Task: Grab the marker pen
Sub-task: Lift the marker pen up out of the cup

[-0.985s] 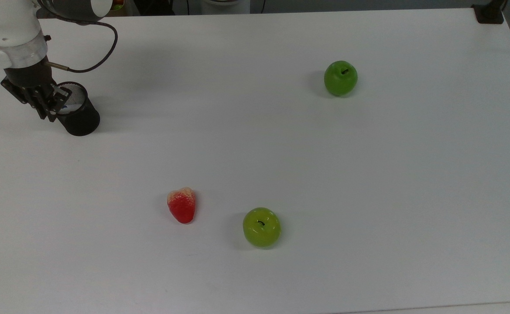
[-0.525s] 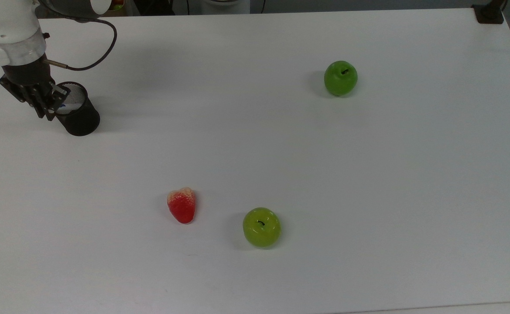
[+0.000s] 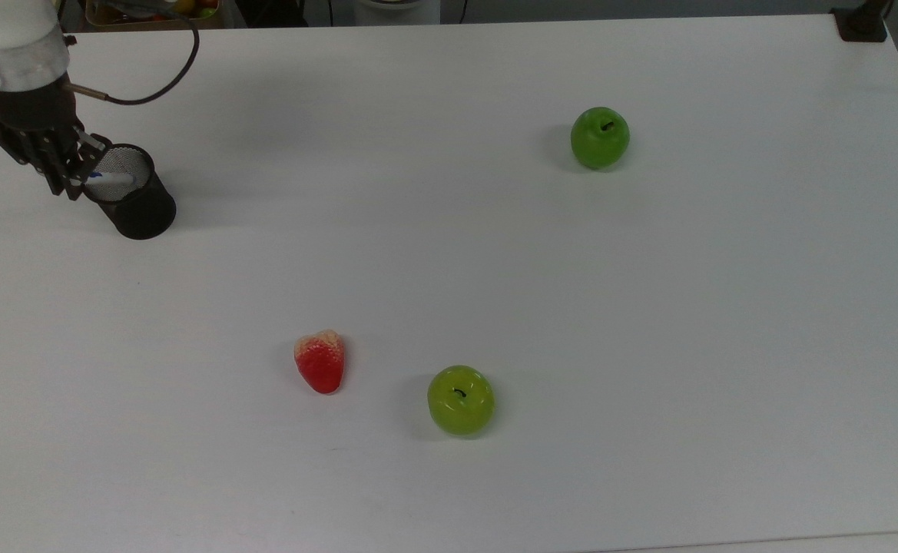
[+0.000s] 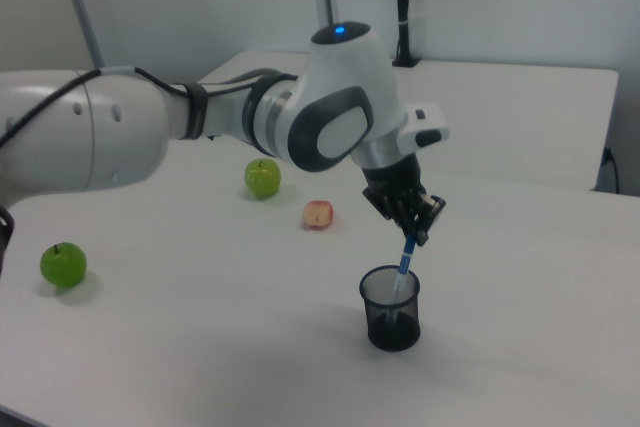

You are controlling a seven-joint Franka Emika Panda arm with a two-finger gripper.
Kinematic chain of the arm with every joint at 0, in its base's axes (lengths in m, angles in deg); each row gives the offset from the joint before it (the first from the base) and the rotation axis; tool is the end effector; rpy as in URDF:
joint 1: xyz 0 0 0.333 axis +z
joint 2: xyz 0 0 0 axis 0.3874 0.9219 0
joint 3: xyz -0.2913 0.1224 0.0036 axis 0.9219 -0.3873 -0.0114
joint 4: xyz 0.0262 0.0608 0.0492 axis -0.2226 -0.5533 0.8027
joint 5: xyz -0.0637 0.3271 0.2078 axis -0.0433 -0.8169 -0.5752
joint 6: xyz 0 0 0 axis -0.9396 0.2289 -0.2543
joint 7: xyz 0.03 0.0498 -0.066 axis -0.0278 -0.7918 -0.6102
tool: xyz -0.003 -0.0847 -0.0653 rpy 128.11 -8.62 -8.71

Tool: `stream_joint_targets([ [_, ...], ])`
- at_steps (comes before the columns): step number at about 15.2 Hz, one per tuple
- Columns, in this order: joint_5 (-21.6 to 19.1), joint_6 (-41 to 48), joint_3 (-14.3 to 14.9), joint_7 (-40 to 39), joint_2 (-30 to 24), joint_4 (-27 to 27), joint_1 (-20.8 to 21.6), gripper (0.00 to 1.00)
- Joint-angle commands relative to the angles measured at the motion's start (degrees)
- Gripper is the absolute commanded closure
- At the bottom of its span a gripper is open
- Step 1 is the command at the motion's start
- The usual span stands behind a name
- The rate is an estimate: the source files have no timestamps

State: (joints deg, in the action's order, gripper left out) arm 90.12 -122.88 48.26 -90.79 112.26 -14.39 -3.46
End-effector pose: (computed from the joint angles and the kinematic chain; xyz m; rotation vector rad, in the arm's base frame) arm 0.6473 -0.2646 0.4520 2.9719 -0.2547 0.3439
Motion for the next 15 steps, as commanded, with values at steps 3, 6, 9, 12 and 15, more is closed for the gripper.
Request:
stream_joint_targets([
  [3,-3.15,2.11,-0.23,-0.71,-6.12,-0.73,-0.38,0.93],
  [6,-3.24,2.11,-0.23,-0.62,-7.79,-0.73,-0.38,0.93],
  [9,-3.24,2.11,-0.32,-0.44,-8.32,-0.73,-0.29,0.93],
  [12,-3.24,1.93,-0.67,0.17,-8.59,-0.73,0.23,0.93],
  [15,-3.24,1.93,-1.11,1.84,-9.64,-0.73,0.85,0.93],
])
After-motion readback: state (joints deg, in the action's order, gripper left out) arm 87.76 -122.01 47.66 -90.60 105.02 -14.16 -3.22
